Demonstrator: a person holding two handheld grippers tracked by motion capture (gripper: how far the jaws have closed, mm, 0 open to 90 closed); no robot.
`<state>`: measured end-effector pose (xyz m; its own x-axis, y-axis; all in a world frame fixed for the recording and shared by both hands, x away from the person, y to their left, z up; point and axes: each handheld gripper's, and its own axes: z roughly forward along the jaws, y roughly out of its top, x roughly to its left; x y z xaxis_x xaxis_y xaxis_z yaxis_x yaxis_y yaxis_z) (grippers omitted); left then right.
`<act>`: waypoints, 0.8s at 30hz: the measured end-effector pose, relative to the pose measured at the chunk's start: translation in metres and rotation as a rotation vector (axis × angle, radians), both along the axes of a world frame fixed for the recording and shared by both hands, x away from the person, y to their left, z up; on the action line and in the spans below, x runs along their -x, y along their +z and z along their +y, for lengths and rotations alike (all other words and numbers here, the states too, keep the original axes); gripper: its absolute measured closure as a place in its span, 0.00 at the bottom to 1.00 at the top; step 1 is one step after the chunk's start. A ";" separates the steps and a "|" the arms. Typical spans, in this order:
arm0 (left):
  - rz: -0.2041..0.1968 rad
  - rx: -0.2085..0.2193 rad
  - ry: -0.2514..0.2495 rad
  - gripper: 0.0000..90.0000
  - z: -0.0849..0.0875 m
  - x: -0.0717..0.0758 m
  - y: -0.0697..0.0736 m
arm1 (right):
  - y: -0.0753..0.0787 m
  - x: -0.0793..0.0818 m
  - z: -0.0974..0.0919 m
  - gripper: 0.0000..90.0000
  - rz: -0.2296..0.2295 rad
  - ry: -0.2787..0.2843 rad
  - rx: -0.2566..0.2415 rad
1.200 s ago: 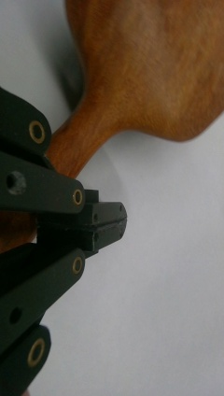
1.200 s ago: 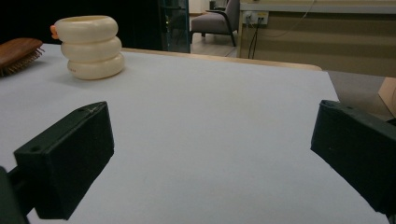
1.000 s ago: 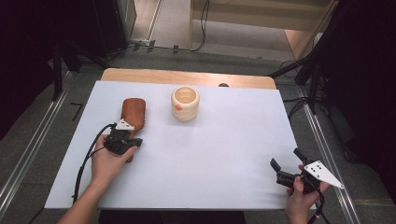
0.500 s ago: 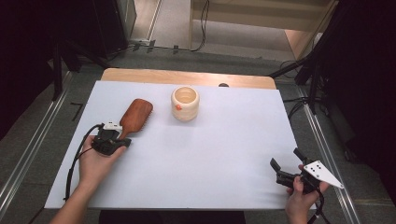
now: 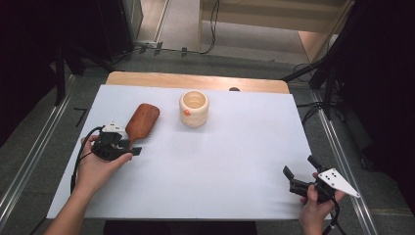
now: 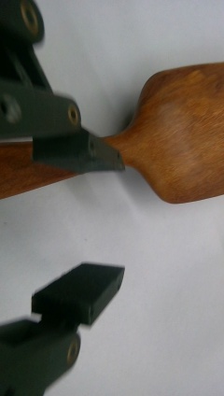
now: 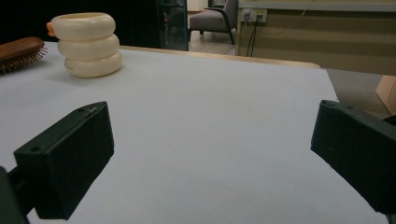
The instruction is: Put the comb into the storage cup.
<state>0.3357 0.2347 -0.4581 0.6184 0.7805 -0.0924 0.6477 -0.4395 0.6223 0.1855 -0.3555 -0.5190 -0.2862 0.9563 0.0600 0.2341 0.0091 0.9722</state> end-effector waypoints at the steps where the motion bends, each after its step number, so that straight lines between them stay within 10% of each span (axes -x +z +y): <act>1: -0.002 -0.004 0.010 0.37 0.000 -0.001 0.001 | 0.000 0.000 0.000 0.00 0.000 0.000 -0.002; 7: 0.016 -0.008 0.099 0.00 0.004 -0.012 0.000 | 0.000 0.000 0.000 0.00 -0.002 0.005 -0.003; 13: 0.052 -0.020 0.139 0.01 0.006 -0.021 -0.007 | 0.000 0.000 0.000 0.00 -0.003 0.006 -0.004; 18: 0.079 -0.063 0.139 0.42 0.004 -0.026 -0.014 | 0.000 0.000 0.000 0.00 -0.003 0.005 -0.003; 24: 0.065 -0.116 0.156 0.66 -0.001 -0.027 -0.020 | 0.000 0.000 0.000 0.00 -0.001 0.003 -0.003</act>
<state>0.3630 0.2338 -0.4783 0.4852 0.8738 -0.0325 0.7507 -0.3972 0.5279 0.1856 -0.3555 -0.5191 -0.2896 0.9551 0.0623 0.2332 0.0073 0.9724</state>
